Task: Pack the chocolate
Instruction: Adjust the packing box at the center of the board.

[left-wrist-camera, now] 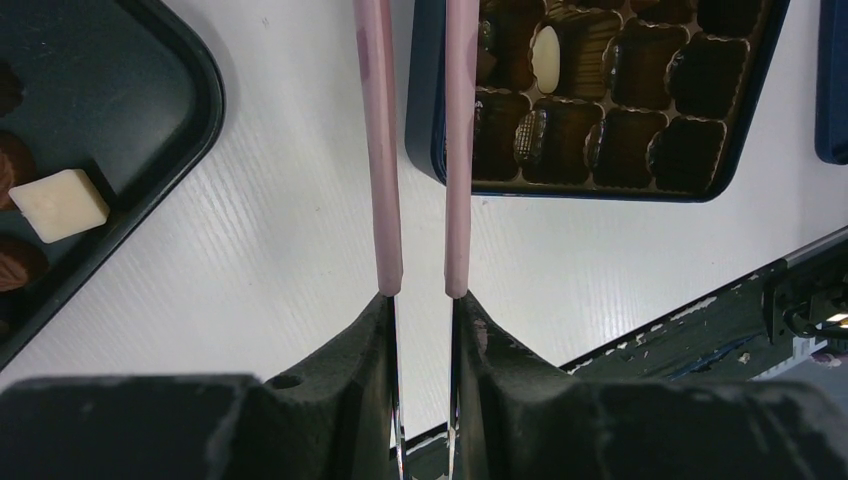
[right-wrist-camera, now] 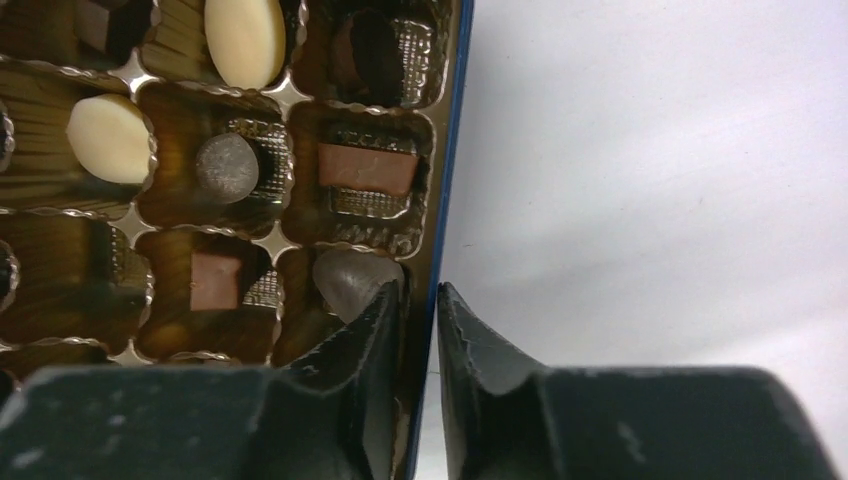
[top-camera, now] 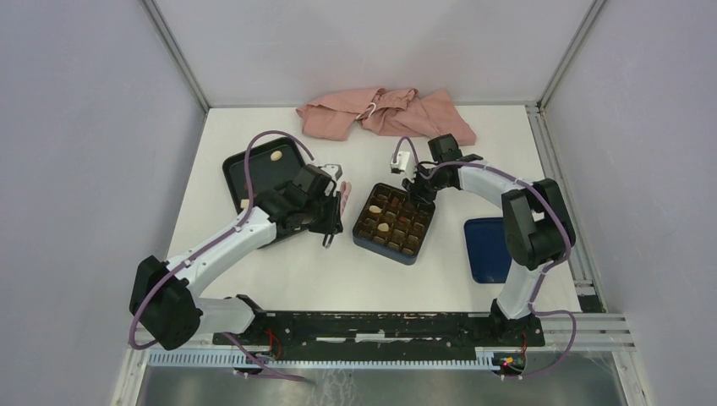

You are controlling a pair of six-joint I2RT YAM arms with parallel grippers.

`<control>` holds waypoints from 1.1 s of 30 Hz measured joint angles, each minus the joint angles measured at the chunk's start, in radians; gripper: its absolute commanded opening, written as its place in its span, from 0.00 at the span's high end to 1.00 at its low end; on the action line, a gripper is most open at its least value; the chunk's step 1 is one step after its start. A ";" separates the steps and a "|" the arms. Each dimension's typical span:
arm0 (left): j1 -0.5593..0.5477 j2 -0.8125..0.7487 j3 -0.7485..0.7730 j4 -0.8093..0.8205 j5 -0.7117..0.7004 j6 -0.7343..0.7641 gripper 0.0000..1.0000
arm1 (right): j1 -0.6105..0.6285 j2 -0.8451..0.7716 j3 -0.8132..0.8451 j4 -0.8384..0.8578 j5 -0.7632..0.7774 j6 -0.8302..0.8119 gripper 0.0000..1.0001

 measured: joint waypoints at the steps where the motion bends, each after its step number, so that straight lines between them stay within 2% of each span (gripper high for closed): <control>1: 0.002 -0.002 0.000 0.000 0.000 0.000 0.68 | 0.000 0.002 0.002 -0.003 -0.001 0.002 0.88; 3: 0.006 -0.010 -0.003 -0.002 -0.001 0.000 0.68 | 0.004 0.003 0.011 -0.010 0.006 0.003 0.95; 8: 0.013 -0.037 -0.005 -0.008 -0.012 0.000 0.68 | 0.011 -0.007 0.023 -0.022 0.024 0.010 0.99; 12: 0.015 -0.066 -0.005 -0.006 -0.027 0.000 0.69 | 0.032 -0.074 0.023 -0.022 0.080 0.006 1.00; 22: 0.016 -0.166 -0.005 0.029 -0.061 0.002 0.69 | 0.191 -0.341 0.004 0.048 0.346 -0.056 1.00; 33: 0.022 -0.218 -0.006 0.037 -0.136 0.034 0.68 | 0.203 -0.372 -0.002 0.028 0.394 -0.076 1.00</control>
